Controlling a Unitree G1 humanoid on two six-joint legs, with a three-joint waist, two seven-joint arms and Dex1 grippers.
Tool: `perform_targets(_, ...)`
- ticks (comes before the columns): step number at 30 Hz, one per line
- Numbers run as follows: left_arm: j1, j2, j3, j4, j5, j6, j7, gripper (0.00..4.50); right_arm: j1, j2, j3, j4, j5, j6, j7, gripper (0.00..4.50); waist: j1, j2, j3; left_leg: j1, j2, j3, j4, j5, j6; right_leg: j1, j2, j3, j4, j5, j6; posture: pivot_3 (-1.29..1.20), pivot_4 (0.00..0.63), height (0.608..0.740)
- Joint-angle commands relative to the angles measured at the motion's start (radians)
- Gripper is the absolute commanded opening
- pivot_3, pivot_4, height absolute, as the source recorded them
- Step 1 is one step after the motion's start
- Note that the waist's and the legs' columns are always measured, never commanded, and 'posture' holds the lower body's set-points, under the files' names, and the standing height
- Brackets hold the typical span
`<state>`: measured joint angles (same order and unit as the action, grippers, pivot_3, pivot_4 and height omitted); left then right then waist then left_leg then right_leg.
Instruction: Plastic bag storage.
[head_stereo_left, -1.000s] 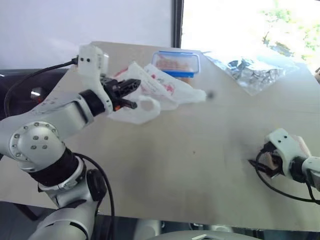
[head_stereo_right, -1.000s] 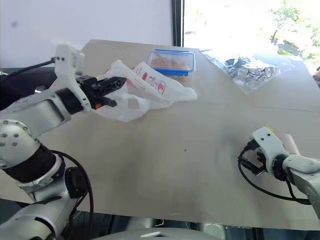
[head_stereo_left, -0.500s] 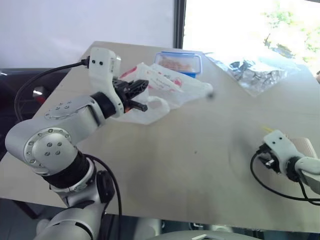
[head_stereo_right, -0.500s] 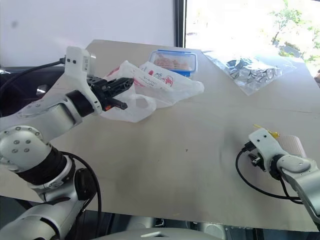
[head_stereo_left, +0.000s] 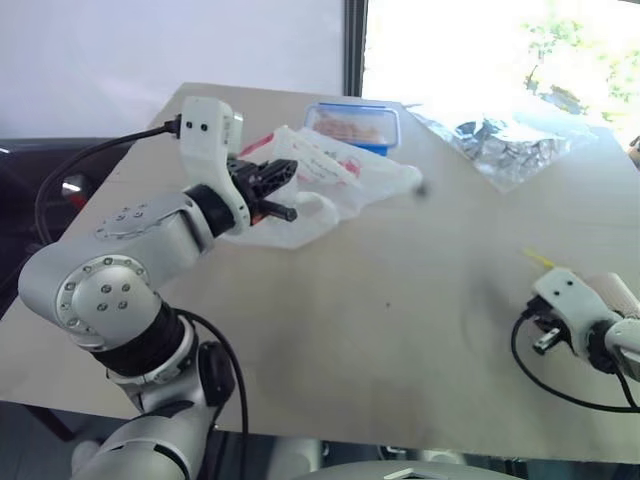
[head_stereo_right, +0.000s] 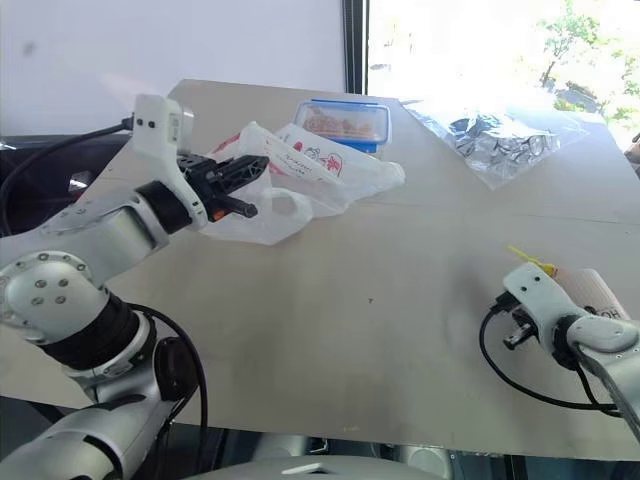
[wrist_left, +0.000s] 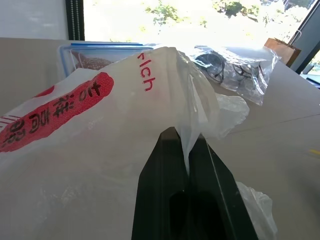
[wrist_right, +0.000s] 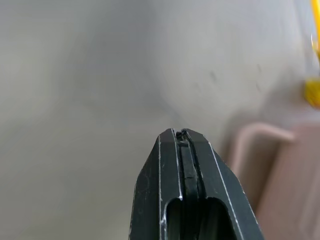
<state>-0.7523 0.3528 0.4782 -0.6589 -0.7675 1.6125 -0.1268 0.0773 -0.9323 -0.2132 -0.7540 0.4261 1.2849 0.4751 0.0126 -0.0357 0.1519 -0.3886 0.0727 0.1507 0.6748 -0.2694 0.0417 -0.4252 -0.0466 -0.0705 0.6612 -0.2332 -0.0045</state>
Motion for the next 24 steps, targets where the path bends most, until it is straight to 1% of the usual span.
perform_targets(1,-0.002,-0.005,-0.001,-0.027,0.006,-0.018,-0.007,0.0,-0.058,0.039,-0.132,-0.069,0.121,0.03,0.086,0.03,0.001,0.0,0.0,0.0,0.0,0.0,0.0,0.0,0.0,0.0,0.0,0.0,0.0,0.0,0.0,0.0,0.15,0.74)
perform_targets(3,-0.005,-0.011,-0.001,-0.026,0.007,-0.021,-0.007,0.0,-0.082,0.051,-0.175,-0.079,0.169,0.055,0.113,0.03,0.001,0.0,0.0,0.0,0.0,0.0,0.0,0.0,0.0,0.0,0.001,-0.001,0.0,0.0,0.0,0.0,0.15,0.74)
perform_targets(5,-0.004,-0.014,-0.003,-0.027,0.009,-0.023,-0.006,0.0,-0.081,0.03,-0.179,-0.087,0.164,0.059,0.107,0.03,0.002,0.0,0.0,-0.001,-0.001,-0.001,0.0,0.0,0.0,0.0,0.0,-0.001,-0.001,0.0,0.0,0.0,0.15,0.74)
perform_targets(6,0.002,-0.013,-0.006,-0.029,0.011,-0.026,-0.006,0.0,-0.075,-0.001,-0.163,-0.085,0.149,0.047,0.108,0.03,0.002,0.0,0.0,-0.002,-0.001,-0.002,0.0,0.0,0.0,0.0,0.0,-0.002,-0.001,0.0,0.0,0.0,0.15,0.74)
perform_targets(7,0.005,-0.013,-0.009,-0.031,0.012,-0.029,-0.006,0.0,-0.065,-0.056,-0.14,-0.075,0.132,0.033,0.122,0.03,0.002,0.001,0.0,-0.003,-0.001,-0.003,0.0,0.0,0.0,0.0,0.0,-0.003,-0.001,0.0,0.0,0.0,0.15,0.74)
perform_targets(9,0.014,-0.013,-0.013,-0.041,0.014,-0.033,-0.007,0.0,-0.04,-0.106,-0.143,-0.051,0.11,0.062,0.104,0.03,0.002,0.001,0.001,-0.004,-0.002,-0.004,0.0,0.0,0.0,-0.001,0.0,-0.003,-0.001,0.0,-0.001,0.0,0.15,0.74)
perform_targets(10,0.017,-0.014,-0.014,-0.045,0.014,-0.034,-0.008,0.0,-0.022,-0.108,-0.144,-0.049,0.094,0.08,0.079,0.58,0.002,0.001,0.001,-0.004,-0.002,-0.004,0.0,0.0,0.0,-0.001,-0.001,-0.003,-0.001,0.0,-0.001,0.0,0.15,0.74)
perform_targets(12,0.025,-0.013,-0.017,-0.049,0.017,-0.04,-0.01,0.0,-0.006,-0.084,-0.141,-0.051,0.057,0.105,0.016,1.21,0.002,0.0,0.001,-0.006,-0.002,-0.006,0.0,0.0,0.0,-0.001,-0.002,-0.004,-0.002,0.0,-0.001,0.0,0.15,0.74)
perform_targets(13,0.029,-0.013,-0.019,-0.049,0.019,-0.043,-0.011,0.0,-0.007,-0.06,-0.141,-0.052,0.041,0.123,-0.016,1.74,0.002,0.0,0.001,-0.007,-0.002,-0.007,0.0,0.0,0.0,-0.002,-0.001,-0.004,-0.002,0.0,-0.001,0.0,0.15,0.74)
perform_targets(14,0.032,-0.013,-0.021,-0.05,0.02,-0.046,-0.012,0.0,-0.008,-0.036,-0.142,-0.057,0.037,0.144,-0.035,2.08,0.002,0.0,0.001,-0.007,-0.002,-0.007,0.0,0.0,0.0,-0.002,-0.001,-0.004,-0.002,0.0,-0.001,0.0,0.15,0.74)
perform_targets(15,0.035,-0.012,-0.026,-0.05,0.022,-0.052,-0.012,0.0,-0.011,0.002,-0.142,-0.07,0.032,0.173,-0.061,2.55,0.002,0.001,0.001,-0.007,-0.002,-0.007,0.0,0.0,0.0,-0.002,-0.001,-0.004,-0.002,0.0,-0.001,0.0,0.15,0.74)
perform_targets(17,0.041,-0.013,-0.031,-0.054,0.022,-0.059,-0.014,0.0,-0.01,0.058,-0.137,-0.093,0.01,0.211,-0.108,2.55,0.001,0.001,0.0,-0.007,-0.001,-0.007,0.001,0.0,0.0,-0.003,-0.001,-0.004,-0.001,0.0,0.0,0.0,0.15,0.74)
perform_targets(20,0.046,-0.019,-0.033,-0.054,0.021,-0.067,-0.015,0.0,0.025,0.106,-0.108,-0.124,-0.041,0.238,-0.183,2.55,0.001,0.001,0.0,-0.008,-0.002,-0.007,0.001,0.0,0.0,-0.003,-0.001,-0.004,-0.001,0.0,0.0,0.0,0.15,0.74)
perform_targets(24,0.049,-0.025,-0.034,-0.05,0.016,-0.073,-0.02,0.0,0.027,0.167,-0.076,-0.138,-0.085,0.294,-0.251,2.55,0.001,0.001,0.0,-0.008,-0.002,-0.007,0.001,0.0,0.0,-0.003,-0.001,-0.004,-0.001,0.0,0.0,0.0,0.15,0.74)
